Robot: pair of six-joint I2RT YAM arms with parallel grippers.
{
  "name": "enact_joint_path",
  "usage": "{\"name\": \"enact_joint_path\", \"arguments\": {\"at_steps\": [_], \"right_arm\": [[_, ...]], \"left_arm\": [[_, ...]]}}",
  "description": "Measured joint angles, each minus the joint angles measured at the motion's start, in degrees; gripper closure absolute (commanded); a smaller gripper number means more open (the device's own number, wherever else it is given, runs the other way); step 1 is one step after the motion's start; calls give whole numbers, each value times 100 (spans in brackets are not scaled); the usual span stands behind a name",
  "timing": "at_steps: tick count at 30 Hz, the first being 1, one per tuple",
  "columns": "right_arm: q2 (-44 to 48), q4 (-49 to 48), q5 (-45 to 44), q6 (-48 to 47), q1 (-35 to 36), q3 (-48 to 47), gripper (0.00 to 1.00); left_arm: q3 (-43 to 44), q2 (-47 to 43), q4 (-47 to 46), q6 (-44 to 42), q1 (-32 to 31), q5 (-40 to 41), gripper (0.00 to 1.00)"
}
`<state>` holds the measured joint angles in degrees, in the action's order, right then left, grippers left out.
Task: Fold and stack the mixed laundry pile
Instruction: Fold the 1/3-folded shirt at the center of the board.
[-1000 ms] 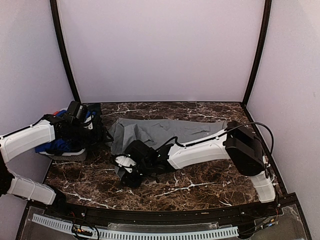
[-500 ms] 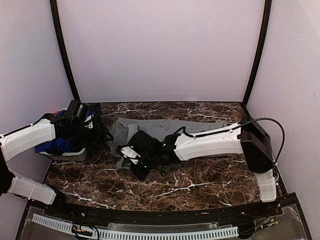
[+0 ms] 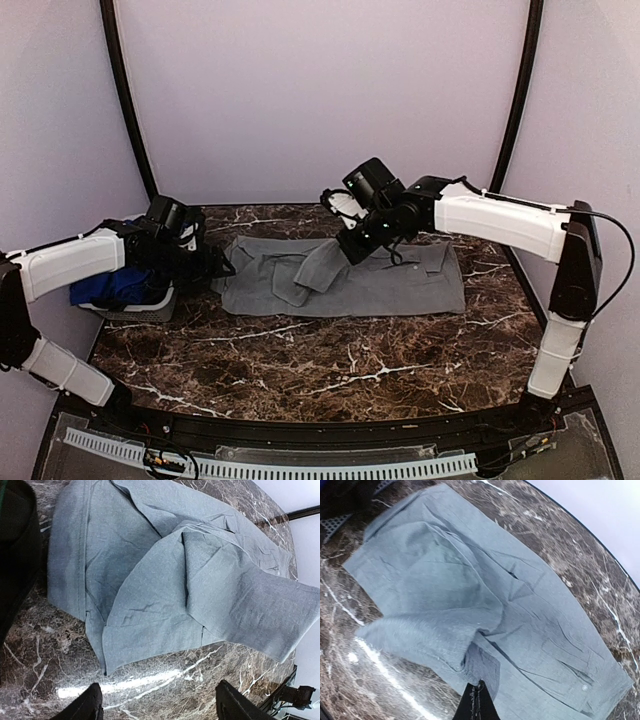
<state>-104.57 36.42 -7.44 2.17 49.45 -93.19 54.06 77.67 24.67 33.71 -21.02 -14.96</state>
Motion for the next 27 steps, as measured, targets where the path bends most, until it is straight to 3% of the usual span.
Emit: {"name": "enact_joint_path", "arguments": {"at_steps": [9,13,18,27], "right_arm": [[37,260,896,11,-1351,-74,100],[0,472,846,-201,-1508,-284,100],[-522,780,267,-616,-1484,-1327,100],[-2015,649,-1641,-1392,-1449,-3182,100]], "left_arm": [[153,975,-457,-269,-22,-334,37],[341,1316,-588,-319,-129,-345,48],[697,1818,-708,-251,-306,-192,59],[826,2398,-695,-50,-317,420,66]]}}
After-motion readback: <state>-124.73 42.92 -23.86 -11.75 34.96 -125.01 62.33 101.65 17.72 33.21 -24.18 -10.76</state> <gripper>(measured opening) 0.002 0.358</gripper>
